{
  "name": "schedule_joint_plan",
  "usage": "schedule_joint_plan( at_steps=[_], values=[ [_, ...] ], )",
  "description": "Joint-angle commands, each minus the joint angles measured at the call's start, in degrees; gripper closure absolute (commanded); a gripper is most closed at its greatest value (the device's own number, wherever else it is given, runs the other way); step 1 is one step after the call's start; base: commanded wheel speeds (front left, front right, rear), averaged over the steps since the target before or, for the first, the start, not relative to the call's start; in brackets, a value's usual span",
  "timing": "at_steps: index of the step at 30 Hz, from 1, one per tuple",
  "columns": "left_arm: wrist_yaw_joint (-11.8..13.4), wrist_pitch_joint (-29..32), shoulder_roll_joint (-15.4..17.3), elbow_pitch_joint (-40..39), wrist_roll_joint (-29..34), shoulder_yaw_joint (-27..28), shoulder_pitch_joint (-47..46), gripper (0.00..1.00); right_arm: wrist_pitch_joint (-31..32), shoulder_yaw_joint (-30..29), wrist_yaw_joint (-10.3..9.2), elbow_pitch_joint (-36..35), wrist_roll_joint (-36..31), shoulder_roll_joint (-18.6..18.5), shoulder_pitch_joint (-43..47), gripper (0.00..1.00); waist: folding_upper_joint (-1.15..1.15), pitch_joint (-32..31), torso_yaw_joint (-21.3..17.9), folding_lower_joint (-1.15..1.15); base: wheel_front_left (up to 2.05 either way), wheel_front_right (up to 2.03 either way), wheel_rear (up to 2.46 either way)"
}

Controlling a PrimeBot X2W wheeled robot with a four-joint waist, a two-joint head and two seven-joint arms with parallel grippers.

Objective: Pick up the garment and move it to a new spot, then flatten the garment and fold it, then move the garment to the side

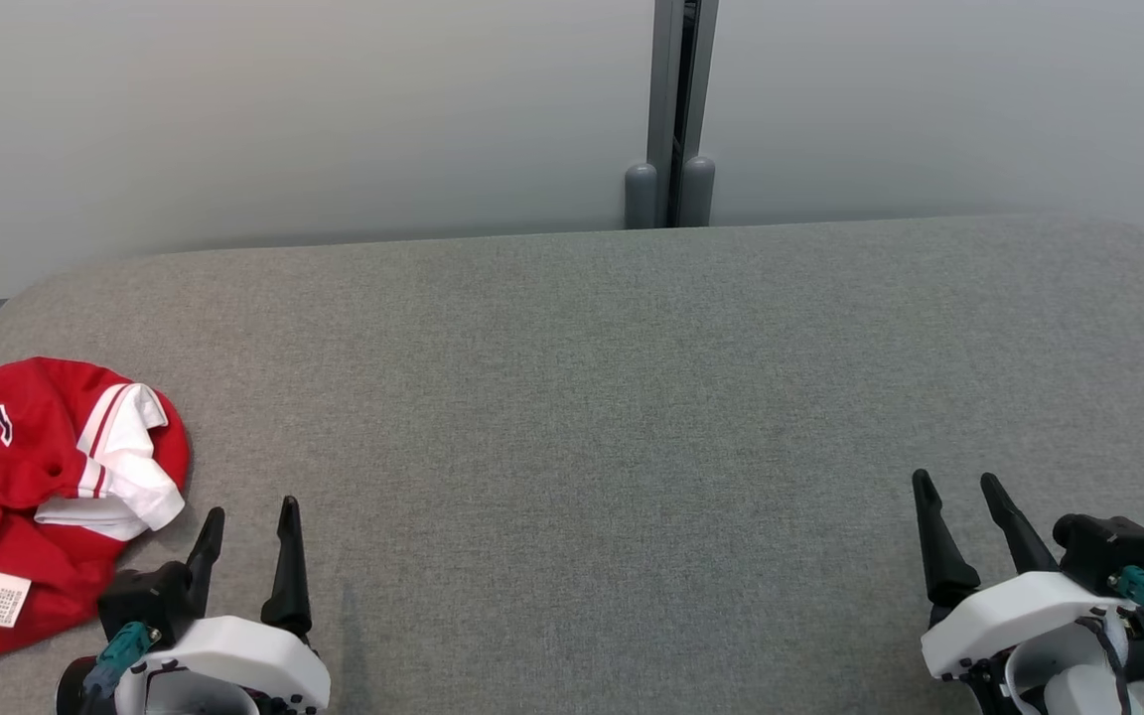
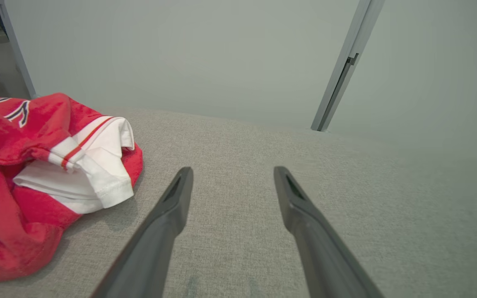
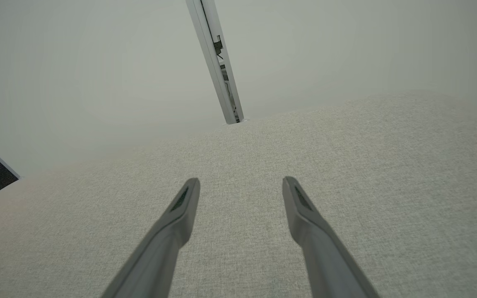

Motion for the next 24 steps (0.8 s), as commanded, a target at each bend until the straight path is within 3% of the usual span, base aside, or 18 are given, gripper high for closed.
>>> schedule_joint_plan(
  at_steps=[1, 24],
  values=[
    [0.2, -0.5, 0.4, 0.1, 1.6, -0.1, -1.4, 0.0, -0.7, 0.2, 0.1, 0.3, -1.5, -0.5, -0.8, 0.0, 0.0, 0.0, 0.0, 0.0, 0.0, 0.0, 0.0],
    [1.5, -2.9, 0.5, 1.0, 10.7, 0.0, -1.4, 0.0, -3.1, -2.8, 0.11, 1.4, -12.0, 0.2, -1.1, 0.0, 0.0, 0.1, 0.0, 0.0, 0.0, 0.0, 0.0]
  ],
)
